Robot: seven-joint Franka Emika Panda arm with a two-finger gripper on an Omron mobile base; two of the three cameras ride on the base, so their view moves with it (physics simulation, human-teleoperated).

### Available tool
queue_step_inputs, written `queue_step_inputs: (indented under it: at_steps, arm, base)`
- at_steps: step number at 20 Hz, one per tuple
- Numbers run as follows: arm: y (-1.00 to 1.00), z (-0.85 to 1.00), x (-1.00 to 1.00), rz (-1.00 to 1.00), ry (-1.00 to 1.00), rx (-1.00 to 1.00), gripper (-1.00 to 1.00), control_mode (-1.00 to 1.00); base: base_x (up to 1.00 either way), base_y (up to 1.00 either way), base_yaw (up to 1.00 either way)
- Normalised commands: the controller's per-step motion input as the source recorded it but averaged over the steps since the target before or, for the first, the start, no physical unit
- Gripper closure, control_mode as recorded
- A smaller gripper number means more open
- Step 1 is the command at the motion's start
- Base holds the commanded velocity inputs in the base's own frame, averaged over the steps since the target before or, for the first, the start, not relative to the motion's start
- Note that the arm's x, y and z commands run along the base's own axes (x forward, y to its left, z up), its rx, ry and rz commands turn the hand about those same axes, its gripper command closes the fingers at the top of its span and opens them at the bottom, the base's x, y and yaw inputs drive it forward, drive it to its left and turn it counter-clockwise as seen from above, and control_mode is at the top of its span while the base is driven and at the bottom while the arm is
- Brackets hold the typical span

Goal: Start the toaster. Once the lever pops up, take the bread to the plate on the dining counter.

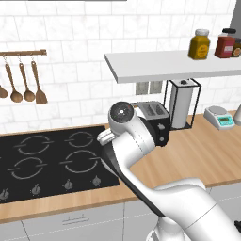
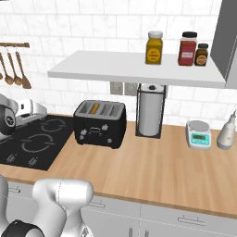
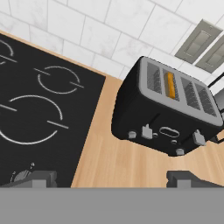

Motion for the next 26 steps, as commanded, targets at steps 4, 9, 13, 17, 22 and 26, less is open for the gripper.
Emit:
queue_step_inputs:
  at_steps: [4, 9, 13, 17, 22, 26]
  arm:
    - [0.0, 0.0, 0.0, 0.0, 0.0, 0.0, -1.0, -1.0]
    - [0.0, 0.0, 0.0, 0.0, 0.0, 0.0, -1.0, -1.0]
    - [0.0, 0.0, 0.0, 0.0, 0.0, 0.0, -1.0, -1.0]
    - [0.0, 0.0, 0.0, 0.0, 0.0, 0.0, -1.0, -1.0]
    - [0.0, 0.0, 0.0, 0.0, 0.0, 0.0, -1.0, -1.0]
    - [0.0, 0.0, 0.0, 0.0, 0.0, 0.0, -1.0, -1.0]
  base:
    - [0.0, 0.0, 0.0]
    - [0.0, 0.0, 0.0]
    - [0.0, 0.0, 0.0]
    - [0.0, 0.0, 0.0]
    - [0.0, 0.0, 0.0]
    - [0.0, 0.0, 0.0]
